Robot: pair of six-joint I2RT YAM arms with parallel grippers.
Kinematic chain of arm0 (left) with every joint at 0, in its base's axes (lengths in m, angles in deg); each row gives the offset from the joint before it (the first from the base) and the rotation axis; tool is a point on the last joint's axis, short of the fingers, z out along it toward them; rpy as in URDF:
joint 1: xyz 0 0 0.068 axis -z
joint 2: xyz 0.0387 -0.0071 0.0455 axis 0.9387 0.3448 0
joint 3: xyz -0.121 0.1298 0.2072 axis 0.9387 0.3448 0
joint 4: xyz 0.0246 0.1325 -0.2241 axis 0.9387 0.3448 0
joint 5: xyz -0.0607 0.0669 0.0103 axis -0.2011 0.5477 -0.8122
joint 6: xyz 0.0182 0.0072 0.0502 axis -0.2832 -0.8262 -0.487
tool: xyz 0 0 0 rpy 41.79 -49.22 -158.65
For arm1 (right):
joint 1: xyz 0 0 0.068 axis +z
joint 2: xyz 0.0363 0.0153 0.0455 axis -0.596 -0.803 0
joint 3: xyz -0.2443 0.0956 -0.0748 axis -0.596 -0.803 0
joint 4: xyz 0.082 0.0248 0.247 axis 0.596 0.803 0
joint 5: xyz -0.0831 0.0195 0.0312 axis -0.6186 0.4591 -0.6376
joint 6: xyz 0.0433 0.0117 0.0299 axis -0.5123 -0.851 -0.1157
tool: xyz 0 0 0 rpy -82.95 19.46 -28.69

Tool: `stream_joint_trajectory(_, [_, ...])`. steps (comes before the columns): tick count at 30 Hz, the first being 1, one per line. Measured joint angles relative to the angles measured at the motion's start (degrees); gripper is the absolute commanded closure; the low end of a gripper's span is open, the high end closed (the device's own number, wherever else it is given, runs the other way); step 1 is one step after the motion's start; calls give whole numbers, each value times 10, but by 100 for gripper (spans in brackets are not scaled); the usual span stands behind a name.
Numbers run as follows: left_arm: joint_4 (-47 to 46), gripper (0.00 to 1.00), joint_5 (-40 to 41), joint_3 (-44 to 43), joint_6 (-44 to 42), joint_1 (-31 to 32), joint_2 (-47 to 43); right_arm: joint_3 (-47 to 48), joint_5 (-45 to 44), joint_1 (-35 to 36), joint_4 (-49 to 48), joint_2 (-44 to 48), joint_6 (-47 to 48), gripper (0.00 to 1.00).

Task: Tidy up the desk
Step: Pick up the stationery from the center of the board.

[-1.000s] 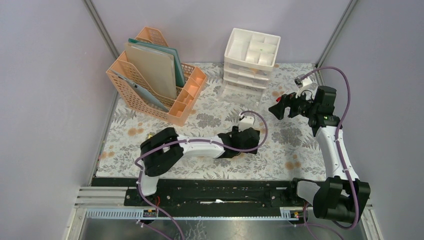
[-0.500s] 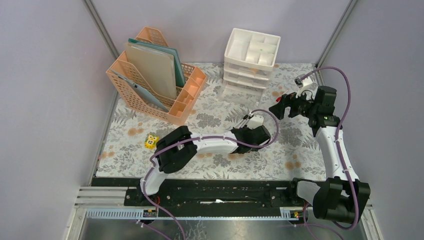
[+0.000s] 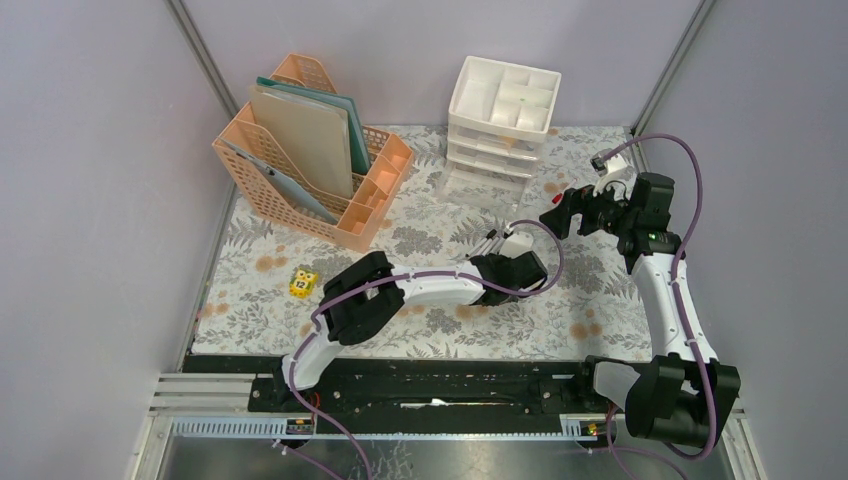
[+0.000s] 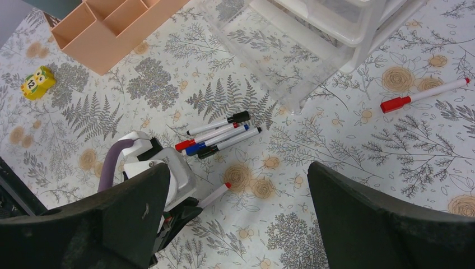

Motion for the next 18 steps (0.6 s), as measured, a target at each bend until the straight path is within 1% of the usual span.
stream_joint_trajectory(8, [13,72,0,0,-12,0,0,0,1,-1,0,1,-1,0])
stream_joint_trajectory(10, [14,72,0,0,-15,0,0,0,2,-1,0,2,-1,0])
stream_joint_trajectory(12, [15,76,0,0,-15,0,0,0,5,-1,0,3,-1,0])
stream_joint_trajectory(14, [15,85,0,0,-15,0,0,-1,7,-1,0,3,-2,0])
stream_joint_trajectory(18, [14,99,1,2,-15,0,-1,-1,7,-2,-1,4,-3,0])
